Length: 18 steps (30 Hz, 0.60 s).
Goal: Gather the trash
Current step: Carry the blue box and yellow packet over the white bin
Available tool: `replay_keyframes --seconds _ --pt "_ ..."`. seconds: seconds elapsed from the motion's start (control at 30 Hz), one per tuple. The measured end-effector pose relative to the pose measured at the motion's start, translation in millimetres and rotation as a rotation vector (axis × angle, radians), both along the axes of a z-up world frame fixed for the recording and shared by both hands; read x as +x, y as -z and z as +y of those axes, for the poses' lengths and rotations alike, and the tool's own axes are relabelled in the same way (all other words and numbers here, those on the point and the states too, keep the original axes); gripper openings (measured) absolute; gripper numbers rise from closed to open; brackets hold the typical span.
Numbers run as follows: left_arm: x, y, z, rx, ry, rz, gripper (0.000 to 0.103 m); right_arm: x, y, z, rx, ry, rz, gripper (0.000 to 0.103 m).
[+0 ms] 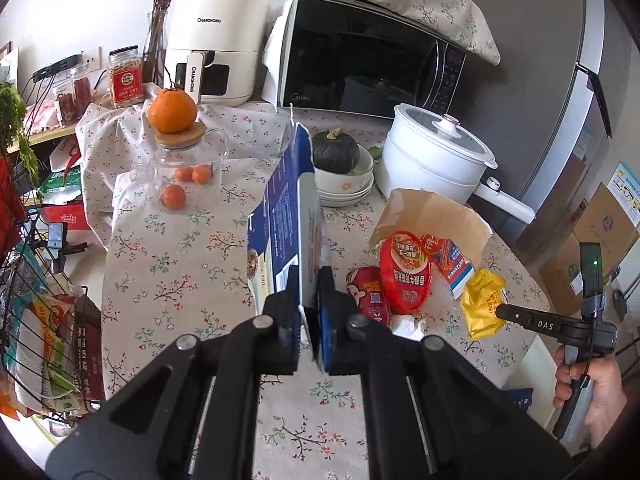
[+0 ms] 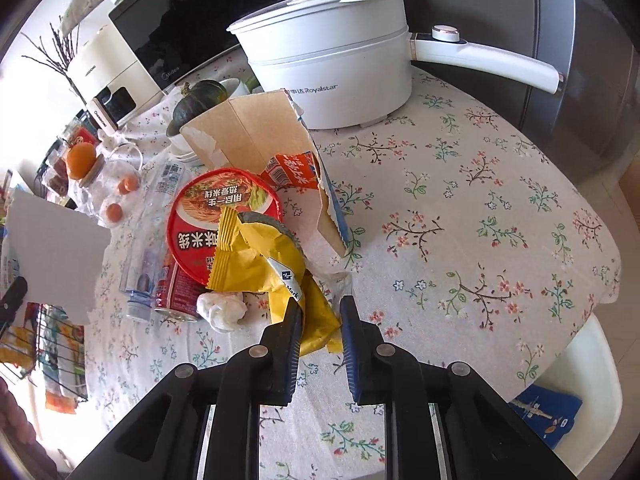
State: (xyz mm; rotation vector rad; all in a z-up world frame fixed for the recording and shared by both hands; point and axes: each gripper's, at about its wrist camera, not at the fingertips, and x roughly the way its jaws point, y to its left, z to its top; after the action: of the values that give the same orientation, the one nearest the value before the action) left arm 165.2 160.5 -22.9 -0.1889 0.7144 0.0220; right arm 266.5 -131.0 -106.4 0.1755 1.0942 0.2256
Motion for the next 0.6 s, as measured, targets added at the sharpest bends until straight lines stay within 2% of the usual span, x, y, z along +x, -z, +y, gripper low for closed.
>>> replay_keyframes --seconds 0.23,0.6 --pt "-8.7 -2.7 -30.1 -0.019 0.096 0.014 0.009 -23.9 -15.6 -27.3 -0.015 0.023 -0.005 0.020" --pt "-18.2 3.3 -92.8 -0.007 0.251 0.048 0.009 -55.0 -24.7 -80.3 -0.036 0.074 0.005 0.020"
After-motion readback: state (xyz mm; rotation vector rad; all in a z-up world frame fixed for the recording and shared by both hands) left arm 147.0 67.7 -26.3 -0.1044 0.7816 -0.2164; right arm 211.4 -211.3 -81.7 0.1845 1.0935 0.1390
